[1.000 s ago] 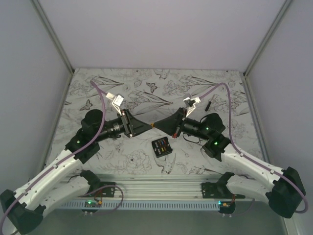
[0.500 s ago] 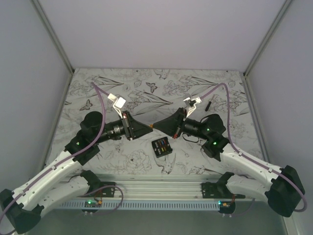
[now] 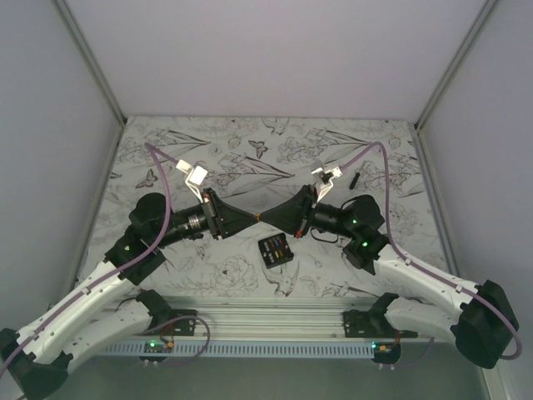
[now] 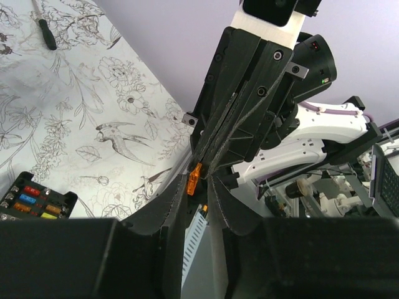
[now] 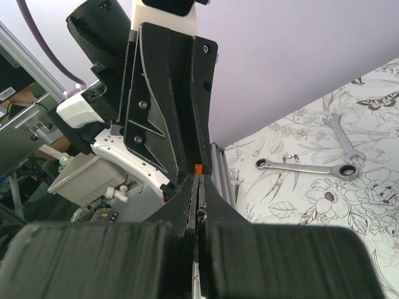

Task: Snap on the fuse box
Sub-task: Pick up the fuse from the center of the board.

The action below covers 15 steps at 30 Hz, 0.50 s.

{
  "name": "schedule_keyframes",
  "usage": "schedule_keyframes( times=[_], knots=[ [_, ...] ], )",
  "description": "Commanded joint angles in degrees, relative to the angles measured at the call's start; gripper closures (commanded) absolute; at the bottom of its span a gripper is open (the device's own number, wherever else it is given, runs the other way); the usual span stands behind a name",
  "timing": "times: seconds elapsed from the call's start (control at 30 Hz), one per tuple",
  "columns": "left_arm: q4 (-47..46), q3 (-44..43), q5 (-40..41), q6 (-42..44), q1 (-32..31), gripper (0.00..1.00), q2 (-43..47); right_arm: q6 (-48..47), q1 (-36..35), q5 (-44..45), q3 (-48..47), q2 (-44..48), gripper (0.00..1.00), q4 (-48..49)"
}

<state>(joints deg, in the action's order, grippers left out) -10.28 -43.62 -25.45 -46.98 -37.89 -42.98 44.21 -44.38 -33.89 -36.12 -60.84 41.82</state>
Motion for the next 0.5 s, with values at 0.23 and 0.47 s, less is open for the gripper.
schedule_keyframes(
  times=[0.23,0.47],
  knots=[
    [-3.21,-0.25,-1.48,0.55,-0.51,0.79,0.08,0.7,-0.01,-0.76,0.7,-0.32,1.0,1.75],
    [-3.25,-0.17,-1.93,0.58,-0.47,0.89,0.07,1.04,-0.01,-0.56,0.52,-0.99,1.0,2.08]
  ],
)
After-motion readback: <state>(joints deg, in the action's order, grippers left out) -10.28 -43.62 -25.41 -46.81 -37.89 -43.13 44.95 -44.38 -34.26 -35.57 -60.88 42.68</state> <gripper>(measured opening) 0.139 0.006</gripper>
